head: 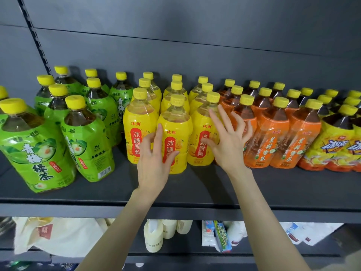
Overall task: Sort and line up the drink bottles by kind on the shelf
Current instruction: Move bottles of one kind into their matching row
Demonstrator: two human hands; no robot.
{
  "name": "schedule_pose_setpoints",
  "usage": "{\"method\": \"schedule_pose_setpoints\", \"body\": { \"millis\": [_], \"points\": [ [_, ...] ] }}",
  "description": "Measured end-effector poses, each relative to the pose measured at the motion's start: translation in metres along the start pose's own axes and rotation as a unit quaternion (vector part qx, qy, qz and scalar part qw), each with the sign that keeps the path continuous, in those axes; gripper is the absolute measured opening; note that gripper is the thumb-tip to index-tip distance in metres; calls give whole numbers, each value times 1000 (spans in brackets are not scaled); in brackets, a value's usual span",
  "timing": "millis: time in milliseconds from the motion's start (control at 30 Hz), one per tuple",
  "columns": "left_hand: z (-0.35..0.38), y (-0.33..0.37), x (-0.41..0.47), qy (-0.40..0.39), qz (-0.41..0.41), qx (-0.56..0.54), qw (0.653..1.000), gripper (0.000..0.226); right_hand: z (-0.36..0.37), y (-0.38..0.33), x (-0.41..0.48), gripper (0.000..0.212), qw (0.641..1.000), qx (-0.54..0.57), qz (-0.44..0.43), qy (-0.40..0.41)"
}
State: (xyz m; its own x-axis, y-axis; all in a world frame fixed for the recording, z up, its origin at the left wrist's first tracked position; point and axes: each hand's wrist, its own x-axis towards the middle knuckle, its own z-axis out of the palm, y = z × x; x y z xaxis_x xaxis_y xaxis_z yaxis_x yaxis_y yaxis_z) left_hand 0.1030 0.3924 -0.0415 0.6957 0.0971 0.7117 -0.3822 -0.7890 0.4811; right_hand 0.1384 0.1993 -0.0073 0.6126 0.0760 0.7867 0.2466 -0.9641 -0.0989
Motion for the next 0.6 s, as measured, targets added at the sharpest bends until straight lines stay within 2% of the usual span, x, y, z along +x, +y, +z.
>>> {"method": "schedule_pose_setpoints", "body": {
  "millis": [133, 367, 600],
  "points": [
    [5, 3, 4, -20, 3, 23, 1000, 89, -3, 2, 0, 82, 1000, -1, -19, 7],
    [14, 9, 19, -40, -32, 61, 997, 86, 1, -2, -4, 81, 1000, 6, 3, -9],
    [16, 7, 12, 16, -1, 81, 997, 73, 7, -17, -17, 81, 998, 34, 57, 4]
  ]
}}
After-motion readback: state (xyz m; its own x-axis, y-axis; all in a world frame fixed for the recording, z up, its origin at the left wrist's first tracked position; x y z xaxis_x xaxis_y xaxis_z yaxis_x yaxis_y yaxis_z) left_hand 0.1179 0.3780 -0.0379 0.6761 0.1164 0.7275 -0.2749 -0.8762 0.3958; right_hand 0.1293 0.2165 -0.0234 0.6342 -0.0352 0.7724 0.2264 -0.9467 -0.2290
